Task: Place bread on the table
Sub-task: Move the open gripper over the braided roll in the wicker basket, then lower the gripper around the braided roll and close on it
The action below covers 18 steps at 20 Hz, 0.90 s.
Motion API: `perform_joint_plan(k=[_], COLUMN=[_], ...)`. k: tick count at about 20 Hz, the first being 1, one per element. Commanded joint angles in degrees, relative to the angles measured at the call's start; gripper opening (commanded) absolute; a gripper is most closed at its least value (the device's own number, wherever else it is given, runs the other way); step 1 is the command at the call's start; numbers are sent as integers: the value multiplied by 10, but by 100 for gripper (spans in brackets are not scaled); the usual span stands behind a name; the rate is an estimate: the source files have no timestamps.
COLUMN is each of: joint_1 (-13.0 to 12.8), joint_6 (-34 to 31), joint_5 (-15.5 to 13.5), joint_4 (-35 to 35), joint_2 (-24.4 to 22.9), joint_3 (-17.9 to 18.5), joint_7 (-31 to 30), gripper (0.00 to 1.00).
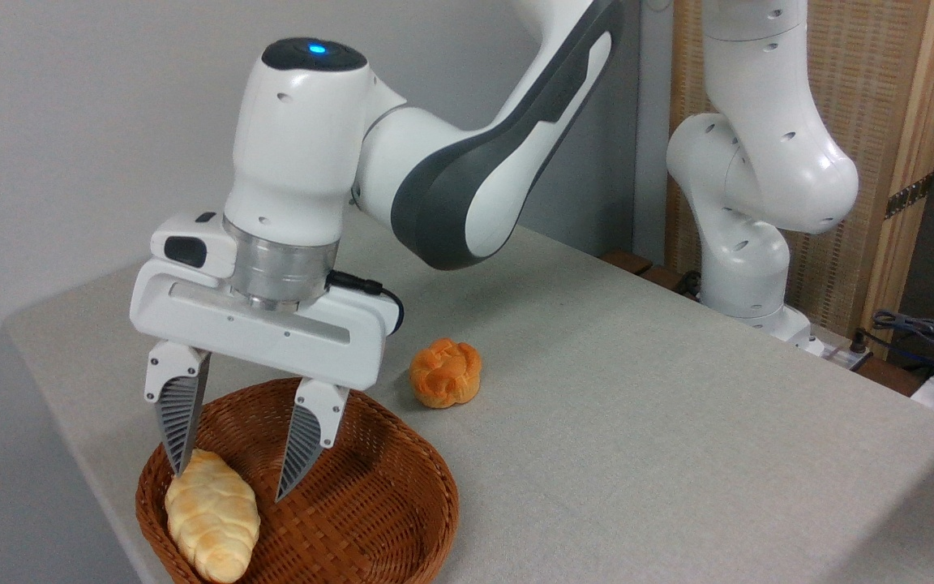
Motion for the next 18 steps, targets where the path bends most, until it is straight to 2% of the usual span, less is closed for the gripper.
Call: perform_joint_plan(k=[1, 6, 10, 18], joint_1=[3, 2, 2, 0], joint_6=[32, 37, 70, 72], joint_5=[-14, -14, -14, -12], joint_4=[3, 3, 3, 3], joint_2=[10, 21, 35, 49], joint_3=[-5, -5, -5, -7], joint_7=[-8, -8, -8, -7], gripper=[100, 100, 100, 100])
